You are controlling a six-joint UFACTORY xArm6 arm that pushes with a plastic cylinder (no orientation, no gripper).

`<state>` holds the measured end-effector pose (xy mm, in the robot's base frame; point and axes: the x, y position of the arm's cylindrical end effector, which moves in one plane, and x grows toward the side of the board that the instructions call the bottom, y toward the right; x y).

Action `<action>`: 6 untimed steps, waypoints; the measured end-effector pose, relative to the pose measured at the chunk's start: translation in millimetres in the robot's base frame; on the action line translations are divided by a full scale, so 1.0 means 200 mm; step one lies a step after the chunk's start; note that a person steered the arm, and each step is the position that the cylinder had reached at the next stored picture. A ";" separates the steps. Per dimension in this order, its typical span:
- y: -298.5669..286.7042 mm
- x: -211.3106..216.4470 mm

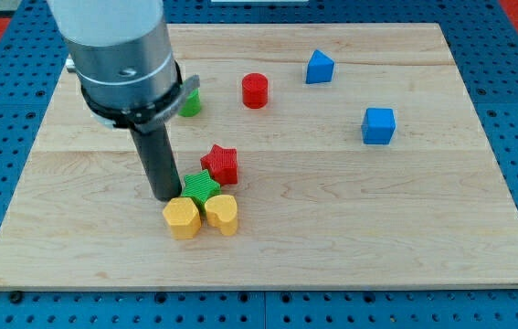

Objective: Move the green circle to the left and down a bit

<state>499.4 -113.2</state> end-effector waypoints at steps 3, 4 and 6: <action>-0.43 -0.34; -0.34 -0.61; 0.00 -0.90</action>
<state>318.7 -112.4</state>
